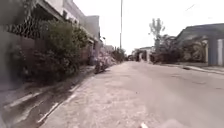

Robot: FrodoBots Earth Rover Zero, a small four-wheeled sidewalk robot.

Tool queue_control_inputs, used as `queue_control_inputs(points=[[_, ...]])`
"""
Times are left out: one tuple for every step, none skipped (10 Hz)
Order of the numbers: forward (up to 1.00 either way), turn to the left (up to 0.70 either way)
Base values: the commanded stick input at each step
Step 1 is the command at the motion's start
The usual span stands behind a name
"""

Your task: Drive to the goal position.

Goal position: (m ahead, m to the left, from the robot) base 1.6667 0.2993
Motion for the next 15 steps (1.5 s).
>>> queue_control_inputs(points=[[0.7, 0.0], [0.7, 0.0], [0.7, 0.0], [0.7, 0.0], [0.7, 0.0], [0.7, 0.0], [0.7, 0.0], [0.7, -0.01], [0.7, -0.03], [0.7, -0.03], [0.7, -0.03], [0.7, -0.03], [0.7, -0.03], [0.7, -0.03], [0.7, -0.03]])
